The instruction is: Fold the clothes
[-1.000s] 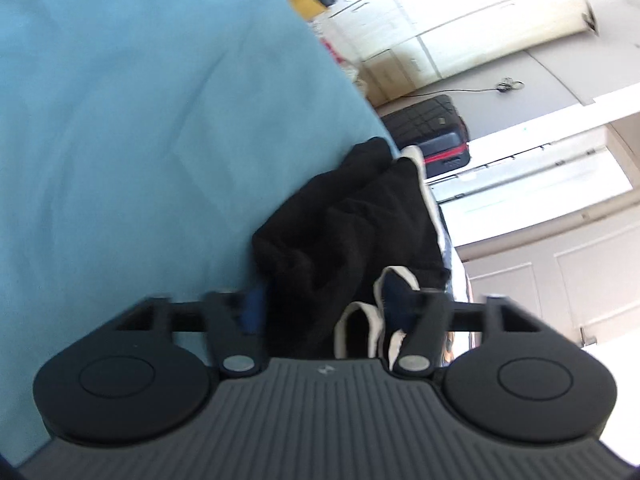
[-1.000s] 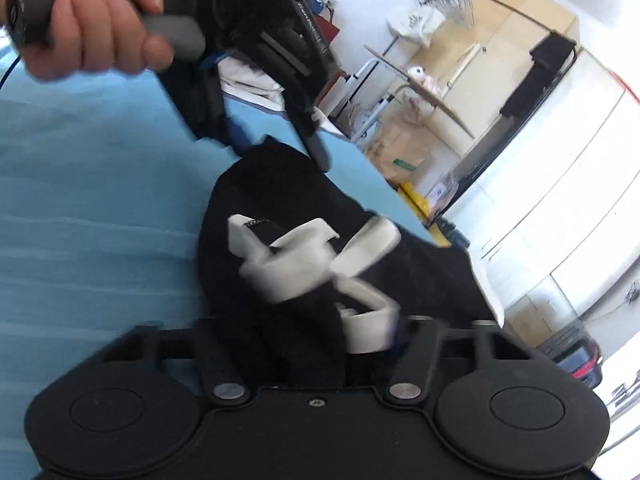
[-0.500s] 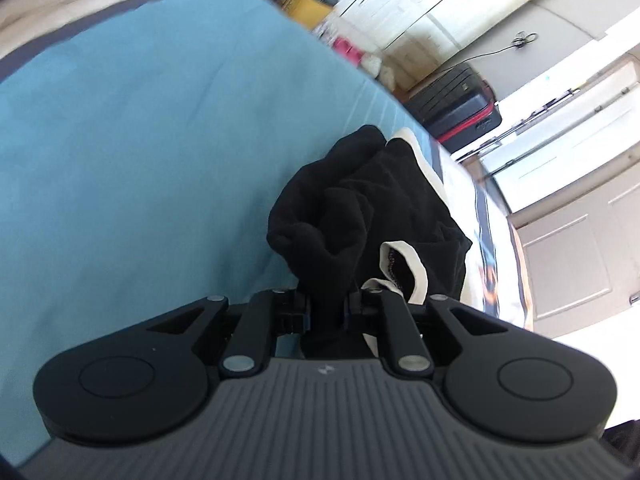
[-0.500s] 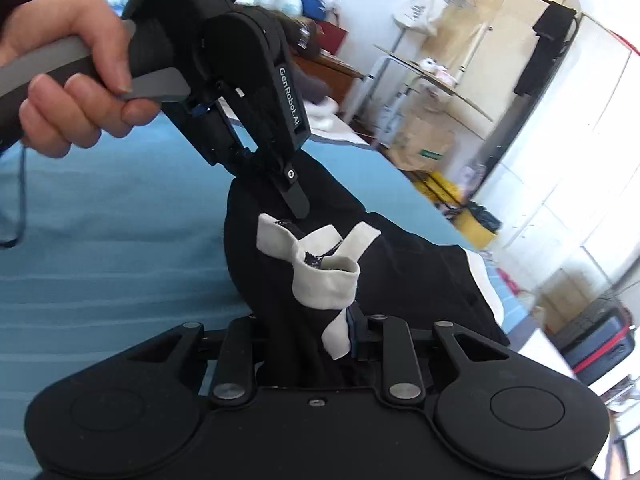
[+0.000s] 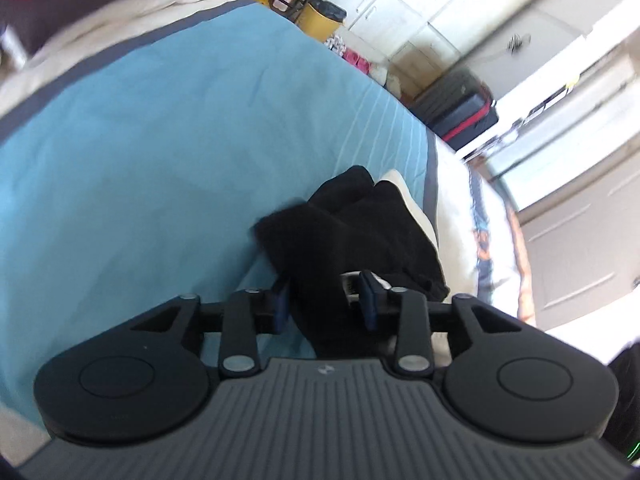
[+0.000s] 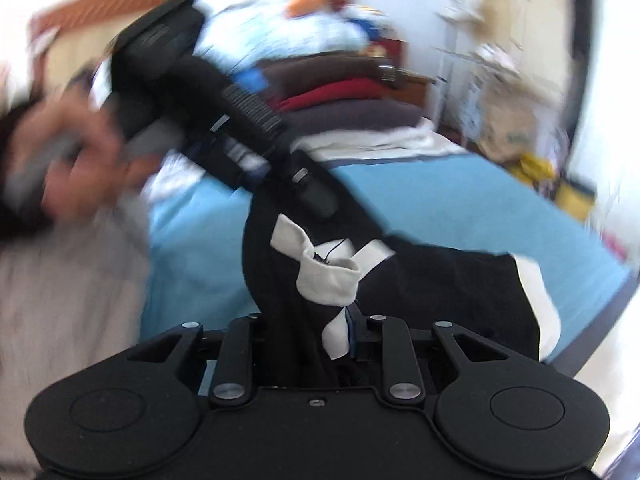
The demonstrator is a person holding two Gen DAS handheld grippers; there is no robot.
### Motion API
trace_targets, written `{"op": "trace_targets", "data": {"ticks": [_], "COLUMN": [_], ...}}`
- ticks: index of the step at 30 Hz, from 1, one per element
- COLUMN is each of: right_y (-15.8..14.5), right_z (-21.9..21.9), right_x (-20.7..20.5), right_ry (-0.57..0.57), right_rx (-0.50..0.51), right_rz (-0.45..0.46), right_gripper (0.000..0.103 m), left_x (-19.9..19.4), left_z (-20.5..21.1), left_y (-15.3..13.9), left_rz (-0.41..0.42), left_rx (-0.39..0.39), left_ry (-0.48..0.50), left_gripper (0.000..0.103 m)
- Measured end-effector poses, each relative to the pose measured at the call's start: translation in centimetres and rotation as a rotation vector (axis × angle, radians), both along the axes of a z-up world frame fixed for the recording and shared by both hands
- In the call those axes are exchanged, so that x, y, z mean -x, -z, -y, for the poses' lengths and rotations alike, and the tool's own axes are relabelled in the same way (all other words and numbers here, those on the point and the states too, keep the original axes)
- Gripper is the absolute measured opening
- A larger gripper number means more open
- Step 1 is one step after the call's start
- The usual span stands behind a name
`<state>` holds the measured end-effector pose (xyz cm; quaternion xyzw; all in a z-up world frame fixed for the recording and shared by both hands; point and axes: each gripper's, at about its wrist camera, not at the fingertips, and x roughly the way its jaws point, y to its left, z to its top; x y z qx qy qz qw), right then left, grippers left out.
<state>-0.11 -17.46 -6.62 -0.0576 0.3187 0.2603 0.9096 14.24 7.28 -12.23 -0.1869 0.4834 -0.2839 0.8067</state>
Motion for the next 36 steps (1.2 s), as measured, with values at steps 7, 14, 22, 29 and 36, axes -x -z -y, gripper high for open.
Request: {"op": "trace_targets", "data": {"ticks": [7, 14, 22, 29, 36], "right_y": [0.4, 5.9, 10.2, 6.1, -1.6], "right_z": [8.2, 16.0, 18.6, 17.3, 11.6], "right_x": [-1.8, -6.0, -9.1, -9.2, -1.9], "right_ry": [0.251, 0.439, 0.546, 0.713, 0.602], "right_rx": [-0.443, -0.813, -0.951, -0.600, -0.407], "right_rz": [-0.149, -0.325, -0.414, -0.282, 0.015], "right_gripper": [0.029, 0.029, 0.031, 0.055, 0.057], "left_x": [-6.9, -8.9, -9.8, -9.9, -11.8], "left_z": [5.4, 6.9, 10.1, 12.9, 11.4], "left_y": [-1.5, 1.2, 5.7, 7.1, 8.2], "left_rz": [0.001, 0.195, 0.029, 0.073, -0.056], "left_rx": [0.101, 0.278, 0.149, 0.057, 0.189], "left_ry": [0.078, 0.019, 0.140, 0.201, 0.164], "left_gripper": [0.062, 0.062, 0.062, 0.068, 0.068]}}
